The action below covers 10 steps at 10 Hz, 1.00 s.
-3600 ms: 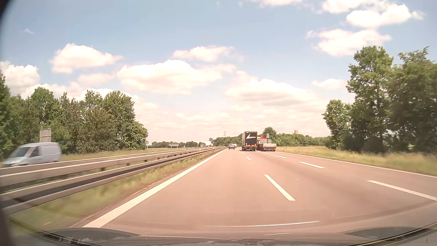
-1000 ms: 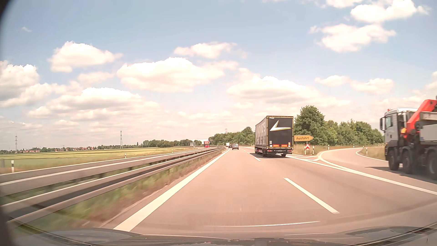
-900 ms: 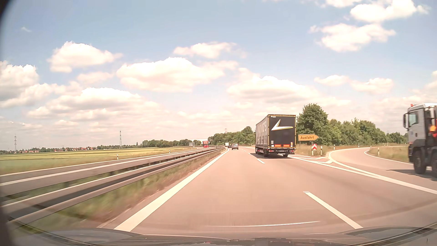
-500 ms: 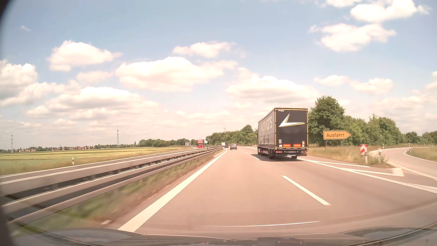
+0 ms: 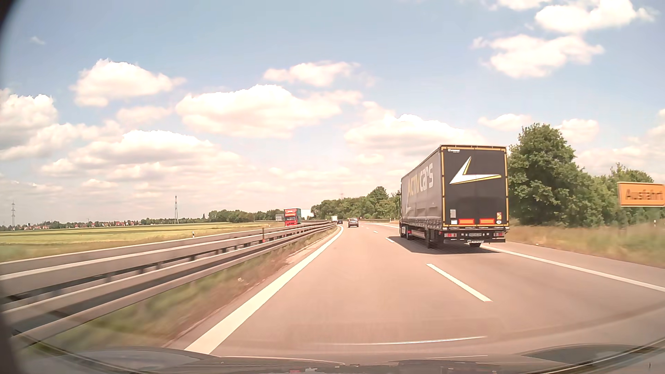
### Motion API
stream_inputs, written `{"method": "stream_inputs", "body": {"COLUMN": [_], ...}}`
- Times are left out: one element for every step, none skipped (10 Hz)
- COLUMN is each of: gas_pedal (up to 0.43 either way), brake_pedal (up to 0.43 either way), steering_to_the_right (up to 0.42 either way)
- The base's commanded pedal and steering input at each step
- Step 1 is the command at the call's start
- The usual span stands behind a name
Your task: Follow the waypoints while adhering to traffic rules and regulations
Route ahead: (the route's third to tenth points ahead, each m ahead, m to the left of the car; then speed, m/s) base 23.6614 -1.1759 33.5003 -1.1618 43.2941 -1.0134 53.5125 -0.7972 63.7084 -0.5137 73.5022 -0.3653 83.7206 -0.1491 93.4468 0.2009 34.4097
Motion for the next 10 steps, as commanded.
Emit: {"method": "stream_inputs", "body": {"gas_pedal": [0.28, 0.28, 0.28, 0.28, 0.28, 0.28, 0.28, 0.28, 0.28, 0.28], "brake_pedal": [0.012, 0.012, 0.012, 0.006, 0.012, 0.012, 0.012, 0.012, 0.006, 0.012], "steering_to_the_right": [-0.002, -0.002, -0.002, -0.002, -0.002, -0.002, -0.002, -0.002, -0.003, -0.006]}}
